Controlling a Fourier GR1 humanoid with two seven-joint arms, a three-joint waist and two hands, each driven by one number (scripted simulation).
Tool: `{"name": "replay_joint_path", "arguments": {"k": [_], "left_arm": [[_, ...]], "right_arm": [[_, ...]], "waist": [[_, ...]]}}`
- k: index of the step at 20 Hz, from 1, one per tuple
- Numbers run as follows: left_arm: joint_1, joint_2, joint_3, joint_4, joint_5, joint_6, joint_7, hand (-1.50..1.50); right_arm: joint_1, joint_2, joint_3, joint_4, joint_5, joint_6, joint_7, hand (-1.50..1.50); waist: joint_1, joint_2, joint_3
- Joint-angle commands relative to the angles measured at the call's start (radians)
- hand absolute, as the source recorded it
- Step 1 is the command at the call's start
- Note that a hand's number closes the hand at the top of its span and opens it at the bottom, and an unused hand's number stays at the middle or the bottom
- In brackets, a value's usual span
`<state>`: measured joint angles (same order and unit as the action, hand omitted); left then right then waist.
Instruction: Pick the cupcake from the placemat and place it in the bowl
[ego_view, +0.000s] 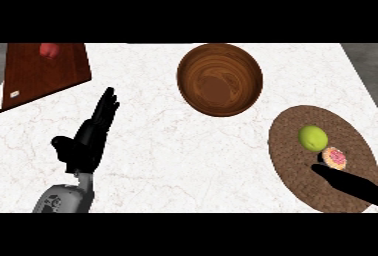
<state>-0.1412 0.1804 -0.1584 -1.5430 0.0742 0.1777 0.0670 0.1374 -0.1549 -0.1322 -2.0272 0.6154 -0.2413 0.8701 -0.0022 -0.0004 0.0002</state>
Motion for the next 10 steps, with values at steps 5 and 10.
{"name": "replay_joint_path", "arguments": {"k": [5, 10], "left_arm": [[0.049, -0.031, 0.013, -0.031, -0.021, -0.024, -0.017, 0.00], [0.030, -0.053, 0.037, 0.009, -0.035, -0.047, -0.039, 0.00]], "right_arm": [[0.029, 0.083, -0.004, 0.059, -0.049, -0.077, -0.197, -1.50], [0.095, 0.112, -0.014, -0.046, -0.096, -0.054, -0.207, -1.50]], "waist": [[0.003, 0.000, 0.000], [-0.001, -0.001, 0.000]]}}
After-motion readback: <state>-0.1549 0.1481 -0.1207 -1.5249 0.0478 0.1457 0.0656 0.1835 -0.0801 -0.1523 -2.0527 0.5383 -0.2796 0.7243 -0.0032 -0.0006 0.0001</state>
